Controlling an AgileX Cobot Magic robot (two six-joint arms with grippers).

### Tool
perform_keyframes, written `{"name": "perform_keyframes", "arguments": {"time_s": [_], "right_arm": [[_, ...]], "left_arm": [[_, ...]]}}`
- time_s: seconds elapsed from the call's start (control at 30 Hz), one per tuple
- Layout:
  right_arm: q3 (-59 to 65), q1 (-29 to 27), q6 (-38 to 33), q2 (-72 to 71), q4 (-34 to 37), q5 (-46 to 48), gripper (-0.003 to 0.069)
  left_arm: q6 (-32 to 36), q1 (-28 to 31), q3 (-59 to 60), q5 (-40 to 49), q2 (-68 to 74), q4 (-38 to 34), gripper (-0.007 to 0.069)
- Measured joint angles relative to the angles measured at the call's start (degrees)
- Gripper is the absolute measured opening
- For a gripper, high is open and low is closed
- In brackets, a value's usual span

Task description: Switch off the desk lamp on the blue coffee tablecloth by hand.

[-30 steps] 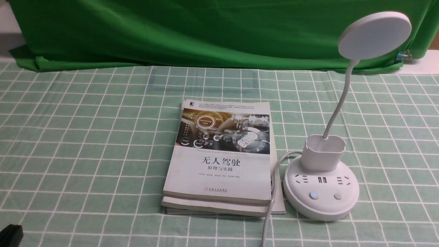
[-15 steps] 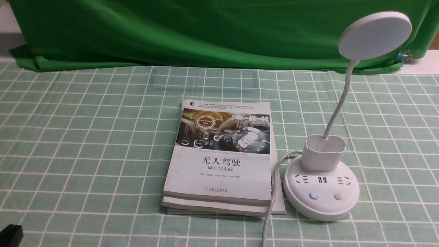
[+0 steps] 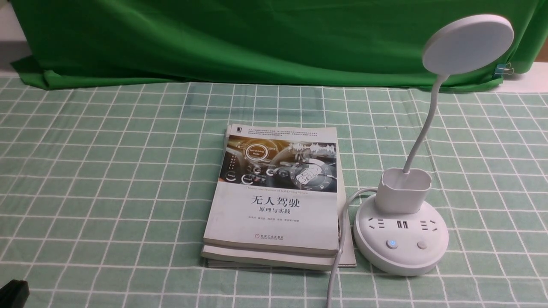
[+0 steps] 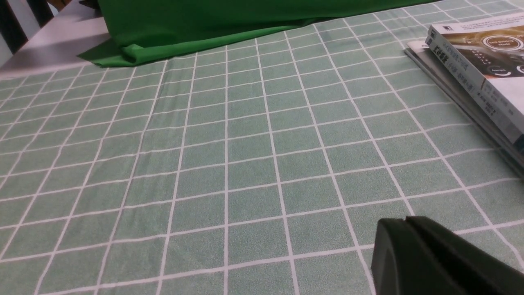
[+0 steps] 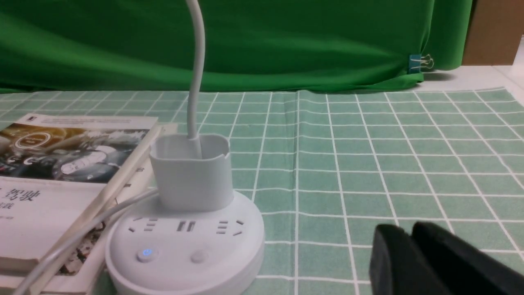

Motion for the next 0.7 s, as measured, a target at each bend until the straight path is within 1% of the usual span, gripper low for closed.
{"name": "perform_keyframes", "arguments": {"time_s": [0.7], "right_arm": [[0.0,0.0,0.0,0.0,0.0,0.0,0.0105]], "left_arm": [[0.0,0.0,0.0,0.0,0.0,0.0,0.0]]}}
